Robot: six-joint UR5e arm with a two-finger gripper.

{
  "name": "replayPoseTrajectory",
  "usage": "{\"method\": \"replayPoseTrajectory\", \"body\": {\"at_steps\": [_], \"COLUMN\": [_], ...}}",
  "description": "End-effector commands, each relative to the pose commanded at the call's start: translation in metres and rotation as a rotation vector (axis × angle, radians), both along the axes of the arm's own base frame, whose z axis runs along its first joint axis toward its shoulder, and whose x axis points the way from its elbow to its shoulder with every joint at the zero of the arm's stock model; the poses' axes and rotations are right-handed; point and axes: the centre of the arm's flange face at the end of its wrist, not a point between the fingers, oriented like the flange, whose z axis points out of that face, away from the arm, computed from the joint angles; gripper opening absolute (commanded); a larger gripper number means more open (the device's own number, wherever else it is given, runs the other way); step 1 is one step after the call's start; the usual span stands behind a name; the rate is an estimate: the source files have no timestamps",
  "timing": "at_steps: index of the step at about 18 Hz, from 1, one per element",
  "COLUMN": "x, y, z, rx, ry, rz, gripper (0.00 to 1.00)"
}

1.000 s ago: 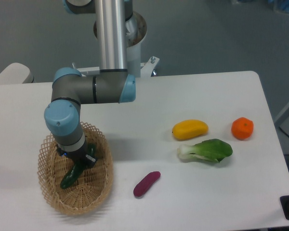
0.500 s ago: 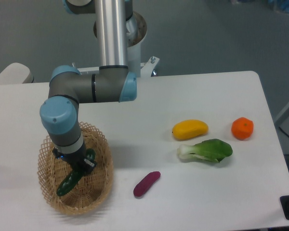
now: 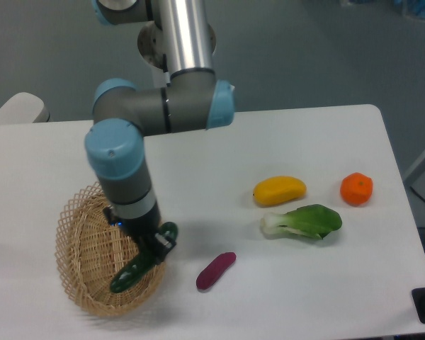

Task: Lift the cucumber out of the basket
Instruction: 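Lift the cucumber out of the basket toward the sweet potato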

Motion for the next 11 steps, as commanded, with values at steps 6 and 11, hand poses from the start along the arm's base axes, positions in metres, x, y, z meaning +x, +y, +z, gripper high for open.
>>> {"method": "replayPoseTrajectory", "body": {"at_steps": [6, 11], "x": [-0.034, -0.053], "y": [-0.026, -0.042], "z": [0.014, 0.018], "rx": [-0.026, -0.046], "ry": [0.025, 0.030], "rz": [-0.077, -0.124], "gripper": [0.26, 0.26]}}
